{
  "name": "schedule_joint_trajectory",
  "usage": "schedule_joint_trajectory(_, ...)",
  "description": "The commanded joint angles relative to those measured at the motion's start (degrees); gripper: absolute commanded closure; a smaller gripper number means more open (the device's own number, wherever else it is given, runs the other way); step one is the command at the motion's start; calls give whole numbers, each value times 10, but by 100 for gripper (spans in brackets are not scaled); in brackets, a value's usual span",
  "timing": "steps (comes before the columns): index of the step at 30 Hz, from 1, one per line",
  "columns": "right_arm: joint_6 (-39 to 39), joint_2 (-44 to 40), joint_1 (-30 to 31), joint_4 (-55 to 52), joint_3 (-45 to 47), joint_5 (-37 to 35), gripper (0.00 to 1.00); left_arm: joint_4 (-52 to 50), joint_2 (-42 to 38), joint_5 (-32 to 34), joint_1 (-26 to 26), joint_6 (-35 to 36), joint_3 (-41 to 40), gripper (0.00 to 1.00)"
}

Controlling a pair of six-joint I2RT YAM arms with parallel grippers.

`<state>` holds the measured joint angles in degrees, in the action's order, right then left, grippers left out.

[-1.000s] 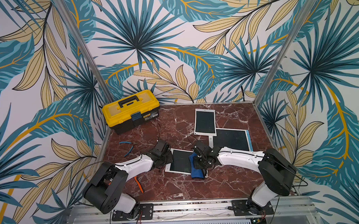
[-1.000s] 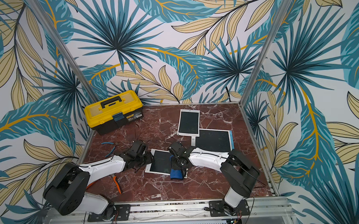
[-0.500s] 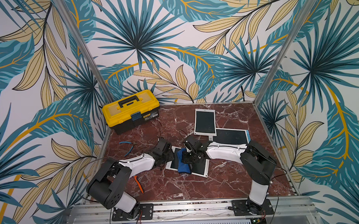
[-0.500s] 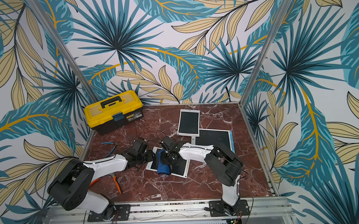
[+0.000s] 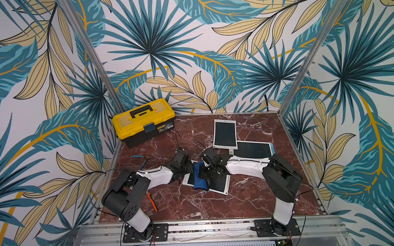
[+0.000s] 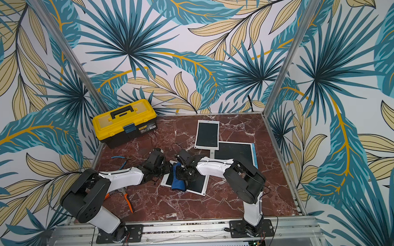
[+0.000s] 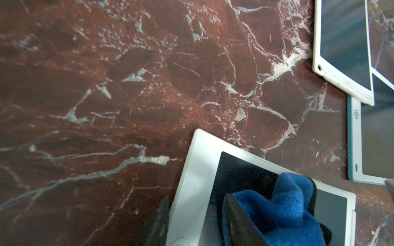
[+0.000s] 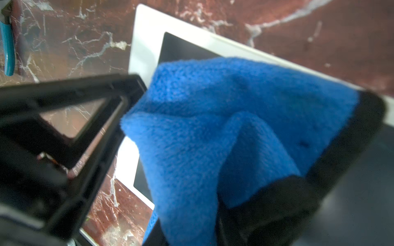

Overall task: Wipe the drawing tablet
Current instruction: Wipe the dirt from the drawing tablet.

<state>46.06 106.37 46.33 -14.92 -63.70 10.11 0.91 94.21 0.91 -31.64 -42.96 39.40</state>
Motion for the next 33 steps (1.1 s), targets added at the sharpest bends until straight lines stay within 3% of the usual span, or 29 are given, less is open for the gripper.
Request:
schedule_joint_trajectory(1,22,-30,-22,-36,59,-26,71,-176,100,-17,-4,0,-49,54)
schedule_joint_trajectory(11,6,-204,-58,-86,200,-69,71,-176,103,-16,-4,2,-40,54)
schedule_joint_trajectory(16,7,-237,-57,-90,225,-53,71,-176,99,-25,-5,-3,-36,55)
schedule_joint_trajectory(23,19,-165,-17,-55,170,-27,70,-176,81,-29,-5,-8,-39,55)
schedule_joint_trajectory(28,46,-68,43,-10,85,4,70,-176,71,-36,-6,-11,-41,55)
schedule_joint_trajectory(33,55,-3,63,4,10,20,70,-176,72,-37,-8,-13,-40,55)
